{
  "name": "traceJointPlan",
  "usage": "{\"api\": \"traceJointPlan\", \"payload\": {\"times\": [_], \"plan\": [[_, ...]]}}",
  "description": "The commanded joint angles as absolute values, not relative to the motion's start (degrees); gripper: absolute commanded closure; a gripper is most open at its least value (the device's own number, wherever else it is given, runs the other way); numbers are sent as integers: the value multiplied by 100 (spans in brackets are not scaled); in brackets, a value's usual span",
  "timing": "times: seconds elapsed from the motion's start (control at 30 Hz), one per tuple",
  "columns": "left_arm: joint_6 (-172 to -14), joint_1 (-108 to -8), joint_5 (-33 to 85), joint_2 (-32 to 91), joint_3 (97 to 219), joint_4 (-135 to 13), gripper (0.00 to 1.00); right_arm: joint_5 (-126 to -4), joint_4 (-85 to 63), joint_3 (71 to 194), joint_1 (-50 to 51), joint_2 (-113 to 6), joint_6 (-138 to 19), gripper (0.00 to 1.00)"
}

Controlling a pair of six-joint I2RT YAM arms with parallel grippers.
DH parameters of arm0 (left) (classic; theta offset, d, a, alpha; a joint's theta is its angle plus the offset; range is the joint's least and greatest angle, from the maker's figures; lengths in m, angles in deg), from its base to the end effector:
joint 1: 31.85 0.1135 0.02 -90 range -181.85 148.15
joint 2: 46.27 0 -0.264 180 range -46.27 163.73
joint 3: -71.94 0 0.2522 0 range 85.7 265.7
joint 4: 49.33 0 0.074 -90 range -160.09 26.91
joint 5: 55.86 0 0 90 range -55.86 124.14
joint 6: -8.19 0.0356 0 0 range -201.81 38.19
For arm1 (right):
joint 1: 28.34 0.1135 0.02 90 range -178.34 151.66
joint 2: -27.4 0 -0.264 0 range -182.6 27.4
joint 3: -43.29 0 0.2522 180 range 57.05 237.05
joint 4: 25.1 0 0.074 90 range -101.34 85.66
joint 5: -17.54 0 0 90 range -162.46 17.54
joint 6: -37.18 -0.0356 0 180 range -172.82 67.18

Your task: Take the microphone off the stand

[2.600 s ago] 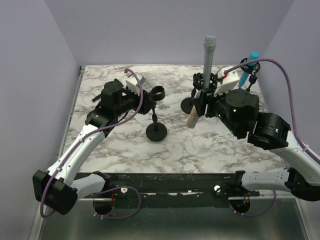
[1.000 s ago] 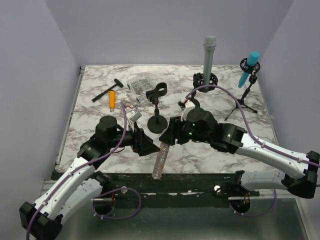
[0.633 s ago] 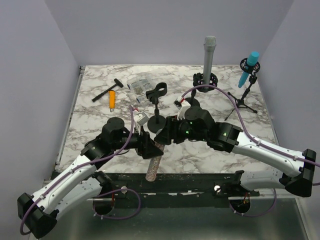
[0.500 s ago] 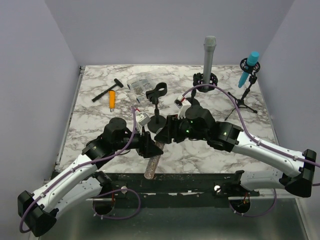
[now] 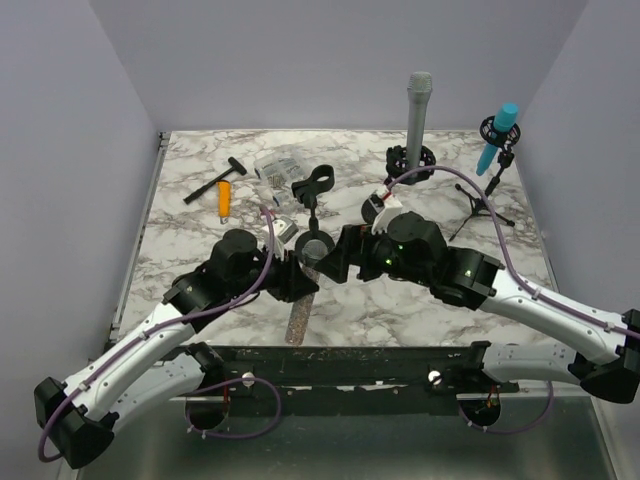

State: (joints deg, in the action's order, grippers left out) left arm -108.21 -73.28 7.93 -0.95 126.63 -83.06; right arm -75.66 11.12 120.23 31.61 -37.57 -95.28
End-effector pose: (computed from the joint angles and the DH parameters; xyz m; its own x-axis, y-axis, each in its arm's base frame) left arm 0.1243 -0.1307 0.2986 -0.6751 0.0637 -0.7350 0.6645 0.4854 -0.5682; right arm 0.1294 0.2196 0.3600 -0.7180 0.1050 -0.6881 -0.4799 0.6414 0.5986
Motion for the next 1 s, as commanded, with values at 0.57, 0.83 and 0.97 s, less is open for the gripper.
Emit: {"api": "traceJointPlan", "payload": {"times": [0.57,0.83,0.97], "plan": [[-15636,-3344,5107,303,12536,-11439,100,-8860,2068,11703,3192,-2974,-9923,0],[-15856,-1658,4643,529,11766,-10953,100,-8878,2176,11699,3190,-2896,-9914,0],[-15824,-1136,4408,510,11538,-10748,100,-8994,2318,11715,3192,-2854,-9891,0]]}}
